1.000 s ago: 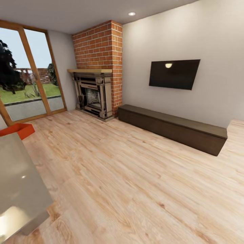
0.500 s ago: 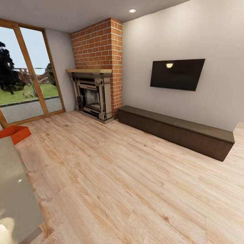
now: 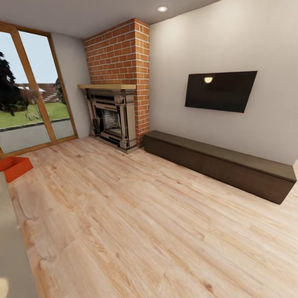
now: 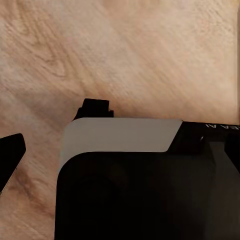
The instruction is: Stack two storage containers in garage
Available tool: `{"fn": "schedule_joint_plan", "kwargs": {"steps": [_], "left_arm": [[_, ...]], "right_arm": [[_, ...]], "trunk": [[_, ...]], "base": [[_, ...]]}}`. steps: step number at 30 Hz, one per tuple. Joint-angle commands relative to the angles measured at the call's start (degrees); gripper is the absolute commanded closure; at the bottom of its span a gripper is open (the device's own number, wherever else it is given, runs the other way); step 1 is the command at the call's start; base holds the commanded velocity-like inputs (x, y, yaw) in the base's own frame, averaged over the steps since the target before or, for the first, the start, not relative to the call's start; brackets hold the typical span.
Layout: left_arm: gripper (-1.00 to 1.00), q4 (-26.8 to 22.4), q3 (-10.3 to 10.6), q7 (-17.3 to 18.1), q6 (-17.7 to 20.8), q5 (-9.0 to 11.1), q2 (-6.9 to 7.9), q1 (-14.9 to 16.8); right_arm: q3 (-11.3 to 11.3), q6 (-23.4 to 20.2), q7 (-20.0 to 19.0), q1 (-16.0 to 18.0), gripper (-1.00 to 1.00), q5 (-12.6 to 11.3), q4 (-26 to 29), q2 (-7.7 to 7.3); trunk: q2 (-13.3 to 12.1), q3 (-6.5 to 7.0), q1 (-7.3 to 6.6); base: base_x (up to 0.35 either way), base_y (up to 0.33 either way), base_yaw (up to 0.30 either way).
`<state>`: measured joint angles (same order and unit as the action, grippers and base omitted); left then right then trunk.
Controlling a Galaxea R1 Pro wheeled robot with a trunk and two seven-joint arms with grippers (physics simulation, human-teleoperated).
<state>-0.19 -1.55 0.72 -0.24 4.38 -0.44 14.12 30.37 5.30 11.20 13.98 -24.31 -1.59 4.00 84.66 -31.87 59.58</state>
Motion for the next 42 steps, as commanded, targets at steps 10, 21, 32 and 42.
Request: {"fn": "schedule_joint_plan", "kwargs": {"steps": [10, 21, 32, 42], "left_arm": [[-1.00, 0.01, -0.12, 0.07, -0.03, 0.46, 0.00, 0.03], [-1.00, 0.01, -0.12, 0.07, -0.03, 0.46, 0.00, 0.03], [-1.00, 0.01, -0.12, 0.07, -0.03, 0.46, 0.00, 0.03], [-1.00, 0.01, -0.12, 0.07, -0.02, 0.46, 0.00, 0.03]], "right_arm": [[0.48, 0.49, 0.05, 0.04, -1.00, -0.56, -0.17, 0.05], [0.48, 0.50, 0.05, 0.06, -1.00, -0.57, -0.17, 0.05], [0.48, 0.43, 0.05, 0.04, -1.00, -0.57, -0.17, 0.05], [0.48, 0.41, 0.05, 0.05, -1.00, -0.07, -0.17, -0.31]], "trunk": [[0.02, -0.05, 0.03], [0.02, -0.05, 0.03], [0.02, -0.05, 0.03], [0.02, -0.05, 0.03]], "base": [[0.323, 0.000, 0.195], [0.323, 0.000, 0.269], [0.323, 0.000, 0.185], [0.323, 0.000, 0.004]]}}
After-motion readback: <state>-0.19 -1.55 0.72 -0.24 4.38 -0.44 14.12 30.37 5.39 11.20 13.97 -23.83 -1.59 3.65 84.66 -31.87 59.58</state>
